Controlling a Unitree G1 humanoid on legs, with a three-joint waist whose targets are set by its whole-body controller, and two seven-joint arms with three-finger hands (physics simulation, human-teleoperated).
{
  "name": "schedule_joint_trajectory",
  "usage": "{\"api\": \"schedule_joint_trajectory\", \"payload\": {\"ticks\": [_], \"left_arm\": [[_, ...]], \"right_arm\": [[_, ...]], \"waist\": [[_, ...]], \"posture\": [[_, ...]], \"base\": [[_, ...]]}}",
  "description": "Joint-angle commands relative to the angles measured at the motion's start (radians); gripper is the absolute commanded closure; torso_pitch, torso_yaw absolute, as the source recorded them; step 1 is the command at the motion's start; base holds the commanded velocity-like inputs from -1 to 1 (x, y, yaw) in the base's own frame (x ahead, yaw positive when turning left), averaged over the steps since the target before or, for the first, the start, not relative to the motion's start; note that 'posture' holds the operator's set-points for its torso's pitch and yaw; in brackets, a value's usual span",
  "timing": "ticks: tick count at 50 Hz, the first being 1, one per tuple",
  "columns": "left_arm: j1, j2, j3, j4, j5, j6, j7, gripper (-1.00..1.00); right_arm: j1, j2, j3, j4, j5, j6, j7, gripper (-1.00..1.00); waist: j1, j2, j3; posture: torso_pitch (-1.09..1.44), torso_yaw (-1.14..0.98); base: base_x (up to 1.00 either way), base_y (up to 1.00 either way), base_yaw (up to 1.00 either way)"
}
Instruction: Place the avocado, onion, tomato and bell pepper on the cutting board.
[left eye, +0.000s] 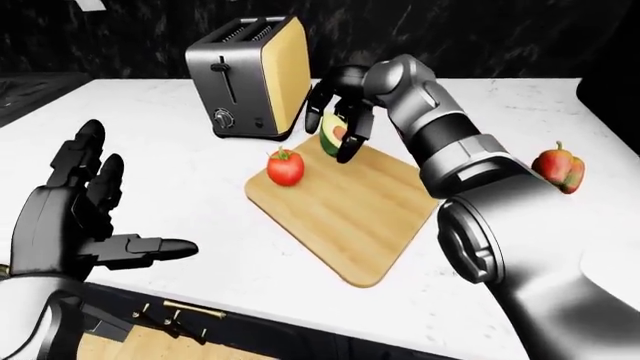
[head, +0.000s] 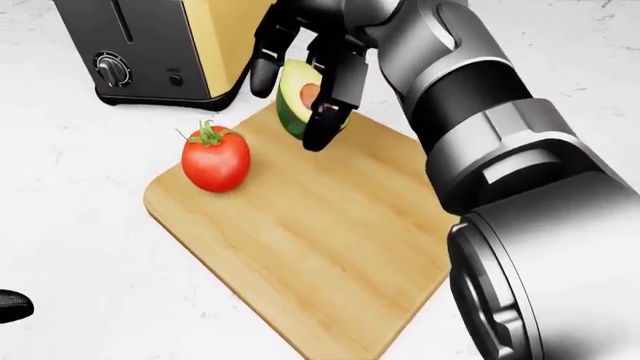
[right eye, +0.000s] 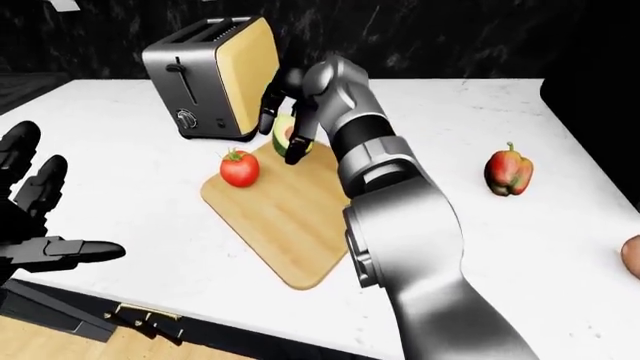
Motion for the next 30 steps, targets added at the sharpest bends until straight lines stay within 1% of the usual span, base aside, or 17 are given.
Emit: {"api": "schedule_joint_trajectory", "payload": {"ticks": [1,6,8,14,15,23,24,26,27,28,30], "left_arm": [[-0.015,0.013,0.010,-0.023,0.006,-0.032,0.005,-1.00],[-0.012,0.011,0.011,-0.026,0.010,-0.033,0.002,-1.00],[-0.010,0.011,0.015,-0.030,0.010,-0.032,-0.001,-1.00],[-0.009,0.009,0.016,-0.033,0.013,-0.031,-0.004,-1.00],[-0.009,0.010,0.015,-0.032,0.014,-0.032,-0.004,-1.00],[-0.011,0.010,0.020,-0.028,0.016,-0.033,-0.007,-1.00],[-0.009,0.012,0.018,-0.028,0.018,-0.034,-0.008,-1.00],[-0.013,0.012,0.017,-0.026,0.019,-0.033,-0.007,-1.00],[-0.013,0.012,0.016,-0.026,0.019,-0.033,-0.007,-1.00],[-0.015,0.013,0.015,-0.026,0.019,-0.031,-0.007,-1.00],[-0.017,0.015,0.015,-0.022,0.020,-0.032,-0.007,-1.00]], "right_arm": [[-0.042,-0.010,-0.004,-0.041,0.011,-0.012,-0.002,0.36],[-0.039,-0.012,-0.001,-0.044,0.021,-0.003,0.006,0.21],[-0.036,-0.012,0.003,-0.045,0.019,-0.001,0.014,0.07],[-0.029,-0.023,0.014,-0.048,0.005,0.009,0.014,-0.17],[-0.028,-0.025,0.014,-0.049,0.004,0.008,0.015,-0.27],[-0.008,-0.039,0.019,-0.060,-0.011,0.018,0.025,-0.48],[-0.003,-0.041,0.020,-0.061,-0.012,0.017,0.026,-0.56],[0.005,-0.043,0.019,-0.061,-0.011,0.014,0.026,-0.58],[0.009,-0.044,0.018,-0.062,-0.011,0.013,0.026,-0.62],[0.013,-0.046,0.018,-0.063,-0.010,0.014,0.026,-0.69],[0.020,-0.052,0.017,-0.066,-0.010,0.017,0.025,-0.94]], "waist": [[0.001,0.003,-0.025],[0.005,0.002,-0.027],[0.007,0.002,-0.027],[0.011,0.002,-0.028],[0.012,0.001,-0.028],[0.017,0.001,-0.030],[0.018,0.000,-0.030],[0.019,0.000,-0.031],[0.020,0.000,-0.031],[0.020,0.000,-0.032],[0.021,-0.001,-0.033]], "posture": [[0.00,0.36],[0.00,0.36],[0.00,0.36],[0.00,0.36],[0.00,0.36],[0.00,0.36],[0.00,0.36],[0.00,0.36],[0.00,0.36],[0.00,0.36],[0.00,0.36]], "base": [[0.00,0.00,0.00],[0.00,0.00,0.00],[0.00,0.00,0.00],[0.00,0.00,0.00],[0.00,0.00,0.00],[0.00,0.00,0.00],[0.00,0.00,0.00],[0.00,0.00,0.00],[0.00,0.00,0.00],[0.00,0.00,0.00],[0.00,0.00,0.00]]}}
